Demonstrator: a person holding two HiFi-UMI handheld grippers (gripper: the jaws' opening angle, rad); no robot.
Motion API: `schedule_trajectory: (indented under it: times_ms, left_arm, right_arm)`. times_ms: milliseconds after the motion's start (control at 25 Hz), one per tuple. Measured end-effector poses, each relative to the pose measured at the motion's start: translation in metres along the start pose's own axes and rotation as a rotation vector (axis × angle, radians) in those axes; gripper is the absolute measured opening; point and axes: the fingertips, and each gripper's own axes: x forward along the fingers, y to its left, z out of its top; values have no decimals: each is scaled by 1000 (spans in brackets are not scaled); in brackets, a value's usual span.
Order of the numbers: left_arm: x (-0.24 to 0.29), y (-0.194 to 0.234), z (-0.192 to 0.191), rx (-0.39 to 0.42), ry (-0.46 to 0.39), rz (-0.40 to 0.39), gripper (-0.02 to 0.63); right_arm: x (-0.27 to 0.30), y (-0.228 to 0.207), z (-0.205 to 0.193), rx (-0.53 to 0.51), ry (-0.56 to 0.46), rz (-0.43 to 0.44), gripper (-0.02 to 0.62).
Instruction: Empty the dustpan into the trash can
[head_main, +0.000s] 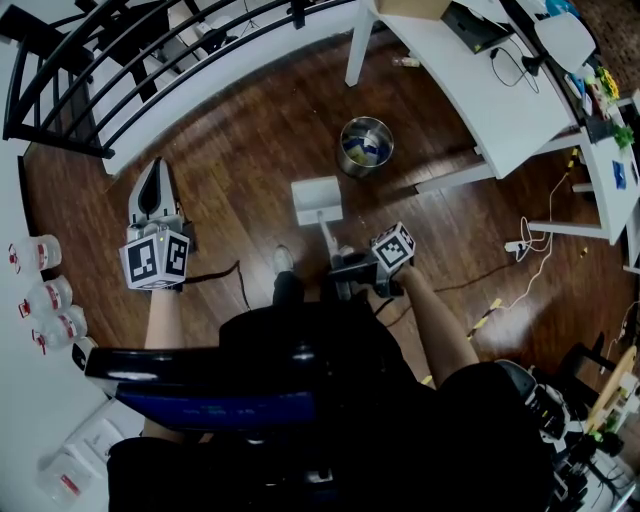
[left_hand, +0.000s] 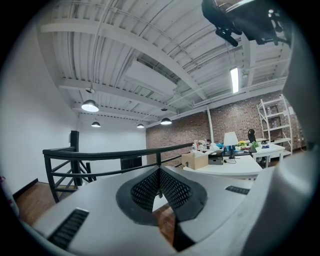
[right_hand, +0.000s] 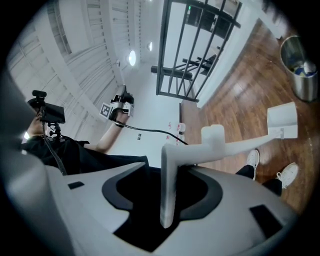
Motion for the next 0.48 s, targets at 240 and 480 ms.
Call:
schedule_trajectory:
  times_ms: [240,480]
  left_arm:
    - [-2,-6,0,-7,1,-7,2]
    - [3,-20,-2,-17,1,-19,3]
  right_arm:
    - [-22,-4,-5,8,-29,-39,187]
    - [-62,-4,-12,11,-68,-77,187]
